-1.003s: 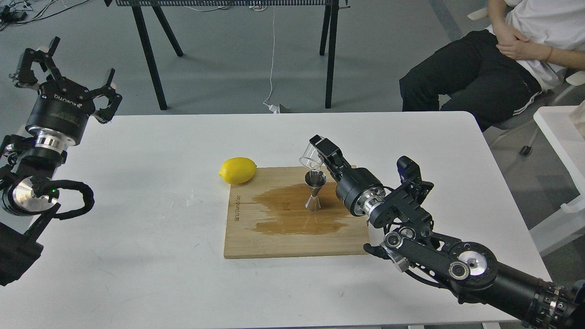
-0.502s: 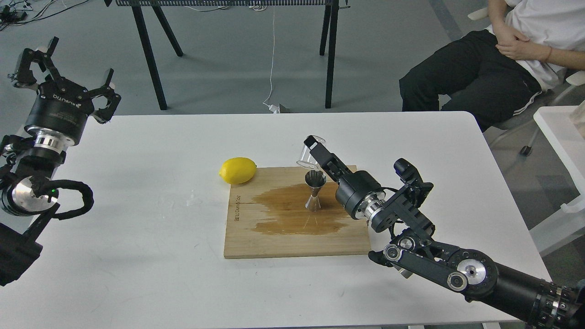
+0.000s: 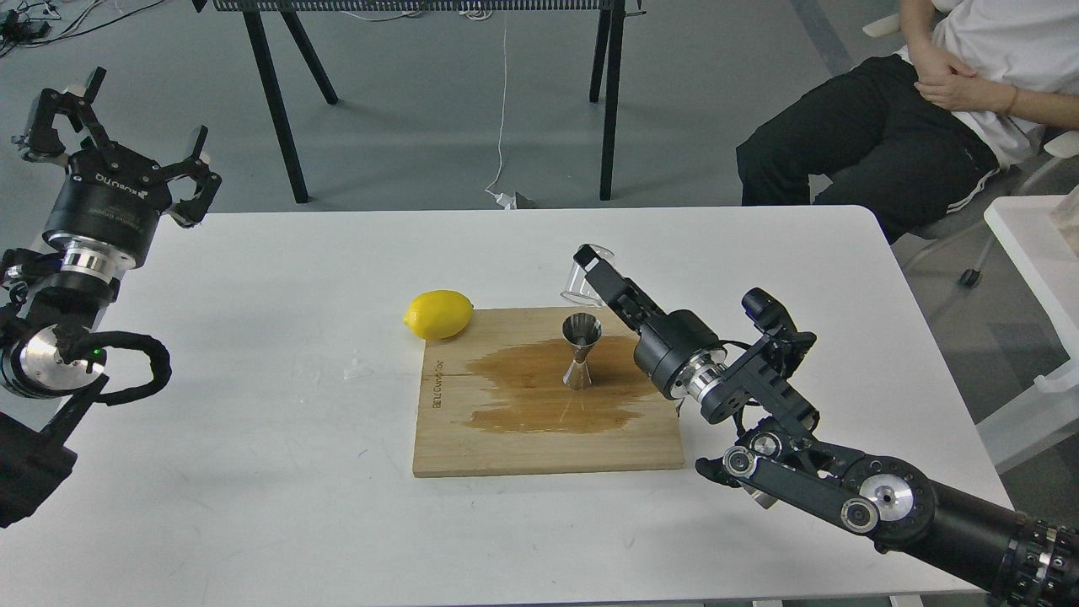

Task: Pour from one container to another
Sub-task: 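Turn the cup upright and carry it back with the right gripper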

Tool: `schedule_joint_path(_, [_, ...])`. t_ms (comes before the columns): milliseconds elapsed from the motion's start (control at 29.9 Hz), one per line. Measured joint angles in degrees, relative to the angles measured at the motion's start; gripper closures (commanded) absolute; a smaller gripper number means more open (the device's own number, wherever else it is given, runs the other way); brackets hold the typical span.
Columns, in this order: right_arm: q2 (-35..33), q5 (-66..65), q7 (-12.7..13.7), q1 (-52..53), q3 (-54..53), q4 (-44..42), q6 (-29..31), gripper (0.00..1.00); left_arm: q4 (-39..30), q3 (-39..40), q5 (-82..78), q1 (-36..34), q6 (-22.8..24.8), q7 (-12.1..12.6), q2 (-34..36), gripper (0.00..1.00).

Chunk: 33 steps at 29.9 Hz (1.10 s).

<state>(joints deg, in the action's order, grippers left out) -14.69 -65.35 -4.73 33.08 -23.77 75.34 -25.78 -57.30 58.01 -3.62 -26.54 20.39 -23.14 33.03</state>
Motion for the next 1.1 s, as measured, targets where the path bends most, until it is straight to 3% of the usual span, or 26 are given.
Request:
schedule_joint_path(435, [-7.54,31.3,4.21,-2.29,-12.21,9.64,1.73,0.71,-0.16,0.0,0.09,-0.1,-0.17,0.2,0.07,0.0])
schedule_joint_path(669, [-12.16,52.24,4.77,-6.75,-21.3,9.98,8.81,0.71,-0.22,0.0,0.11,-0.1,-0.18,0.2,0.05,0.0])
schedule_joint_path(802, [-13.33,63.08,6.52,-11.08,-27.94,6.53,14.94,0.71,-0.19,0.0,0.12,-0.1,-0.18,0.2,0.09,0.0])
schedule_joint_path(1103, [-12.73,88.51,11.9,-14.77,-37.89,-11.0,24.02,0.71,-0.18,-0.4,0.11,-0.1,-0.74,0.2,-0.37,0.0])
